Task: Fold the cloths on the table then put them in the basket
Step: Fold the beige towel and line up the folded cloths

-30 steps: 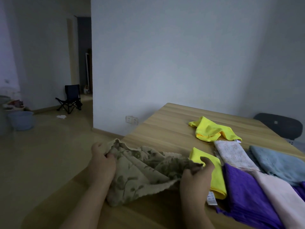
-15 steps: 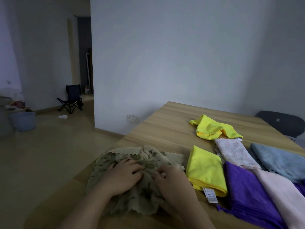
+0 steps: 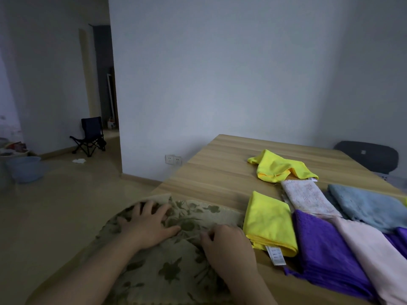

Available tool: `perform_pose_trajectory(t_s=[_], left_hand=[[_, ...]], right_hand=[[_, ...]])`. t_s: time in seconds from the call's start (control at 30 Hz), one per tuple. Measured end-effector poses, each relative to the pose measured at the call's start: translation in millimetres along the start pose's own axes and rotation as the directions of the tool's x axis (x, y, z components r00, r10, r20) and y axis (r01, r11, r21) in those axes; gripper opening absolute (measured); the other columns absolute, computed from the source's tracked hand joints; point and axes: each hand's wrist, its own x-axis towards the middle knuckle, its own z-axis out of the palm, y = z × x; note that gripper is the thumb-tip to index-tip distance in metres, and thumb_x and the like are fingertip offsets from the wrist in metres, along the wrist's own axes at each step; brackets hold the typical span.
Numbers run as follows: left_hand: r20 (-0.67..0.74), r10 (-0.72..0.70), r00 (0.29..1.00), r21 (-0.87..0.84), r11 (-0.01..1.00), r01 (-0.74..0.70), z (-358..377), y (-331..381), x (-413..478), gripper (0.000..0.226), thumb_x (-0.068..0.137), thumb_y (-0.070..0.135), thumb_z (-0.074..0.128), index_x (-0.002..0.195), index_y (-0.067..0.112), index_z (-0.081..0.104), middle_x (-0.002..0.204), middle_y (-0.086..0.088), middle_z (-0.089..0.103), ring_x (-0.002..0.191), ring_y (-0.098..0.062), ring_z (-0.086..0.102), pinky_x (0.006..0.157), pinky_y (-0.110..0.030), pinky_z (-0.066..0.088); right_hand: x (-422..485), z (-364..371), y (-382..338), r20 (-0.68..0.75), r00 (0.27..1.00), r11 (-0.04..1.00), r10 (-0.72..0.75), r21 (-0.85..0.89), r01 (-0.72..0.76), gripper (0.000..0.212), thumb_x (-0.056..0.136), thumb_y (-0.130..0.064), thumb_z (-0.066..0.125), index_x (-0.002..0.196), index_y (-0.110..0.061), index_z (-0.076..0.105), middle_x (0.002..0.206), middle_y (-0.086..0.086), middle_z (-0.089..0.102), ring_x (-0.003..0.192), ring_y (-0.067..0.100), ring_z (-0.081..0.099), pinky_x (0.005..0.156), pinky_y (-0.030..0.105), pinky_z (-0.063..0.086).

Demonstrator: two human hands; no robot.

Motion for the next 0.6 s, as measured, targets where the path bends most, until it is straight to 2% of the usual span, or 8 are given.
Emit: perform_pose_trajectory(t_s=[0.1,0.17,0.27,0.3,0.37,0.47,0.53,0.6], left_hand=[[0.023,-0.079,0.997,-0.007,0.997,0.079,7,-5,4,0.099,0.060,0.093,0.024,0.143,0.050,-0.007,0.158,0.003,-0.011,0.144,-0.031,-0.011,0.113,-0.060,0.011],[-0.087,-0.070,0.994,-0.068,0.996,0.064,8,-5,3,0.098,0.058,0.092,0.015,0.144,0.048,0.002,0.158,0.005,-0.001,0.145,-0.028,-0.003,0.113,-0.059,0.013],[-0.283,-0.027,0.959,-0.179,0.984,-0.025,7,-8,3,0.072,0.079,0.078,0.018,0.140,0.041,0.026,0.154,0.010,0.018,0.143,-0.017,0.012,0.113,-0.053,0.018],[-0.289,0.004,0.957,-0.144,0.988,-0.048,8,-10,1,0.063,0.085,0.071,0.021,0.139,0.041,0.028,0.153,0.011,0.022,0.141,-0.015,0.018,0.114,-0.052,0.017],[-0.187,0.066,0.980,-0.021,0.997,-0.071,8,-9,-5,0.059,0.087,0.069,0.023,0.139,0.041,0.028,0.150,0.014,0.026,0.136,-0.013,0.027,0.112,-0.050,0.019],[-0.098,0.019,0.995,0.056,0.998,-0.013,-12,-9,-7,0.062,0.085,0.073,0.023,0.133,0.038,0.038,0.143,0.009,0.039,0.126,-0.017,0.041,0.099,-0.044,0.032],[-0.202,-0.036,0.979,0.120,0.991,0.062,-32,0,-6,0.055,0.090,0.064,0.024,0.128,0.034,0.047,0.137,0.003,0.048,0.122,-0.022,0.044,0.100,-0.043,0.033],[-0.383,0.079,0.920,0.231,0.973,0.012,-36,12,-4,0.041,0.094,0.048,0.027,0.114,0.027,0.056,0.126,0.001,0.053,0.115,-0.020,0.044,0.098,-0.041,0.032]], right_hand=[[-3,4,-6,-0.049,0.999,0.996,-0.014,-0.083,0.010,0.031,0.093,-0.040,0.036,0.084,-0.019,0.056,0.095,0.000,0.059,0.101,0.022,0.050,0.083,0.034,0.039],[-3,7,-8,-0.112,0.991,0.991,-0.067,-0.119,0.054,0.031,0.093,-0.040,0.034,0.099,-0.021,0.058,0.113,-0.002,0.056,0.109,0.022,0.045,0.090,0.036,0.036],[0,10,-9,-0.080,0.987,0.986,-0.142,-0.103,0.134,0.035,0.094,-0.044,0.032,0.115,-0.024,0.053,0.131,-0.008,0.047,0.121,0.020,0.038,0.100,0.037,0.032],[0,11,-10,-0.024,0.991,0.986,-0.133,-0.105,0.130,0.037,0.094,-0.046,0.031,0.115,-0.025,0.053,0.129,-0.007,0.050,0.121,0.021,0.039,0.101,0.038,0.031],[0,10,-8,0.041,0.995,0.986,-0.091,-0.136,0.096,0.038,0.094,-0.050,0.031,0.110,-0.025,0.056,0.121,-0.004,0.056,0.117,0.023,0.043,0.098,0.038,0.032],[-1,3,-6,-0.040,0.999,0.994,-0.037,-0.104,0.033,0.037,0.093,-0.048,0.033,0.094,-0.023,0.061,0.105,-0.002,0.061,0.106,0.020,0.051,0.087,0.032,0.037],[-2,1,-4,-0.082,0.997,0.998,-0.011,-0.064,0.006,0.038,0.093,-0.046,0.034,0.089,-0.020,0.062,0.098,-0.002,0.063,0.101,0.019,0.054,0.078,0.030,0.037],[-1,2,-3,-0.071,0.997,0.999,-0.006,-0.034,0.003,0.034,0.094,-0.044,0.035,0.087,-0.021,0.059,0.098,-0.001,0.061,0.099,0.018,0.055,0.072,0.029,0.036]])
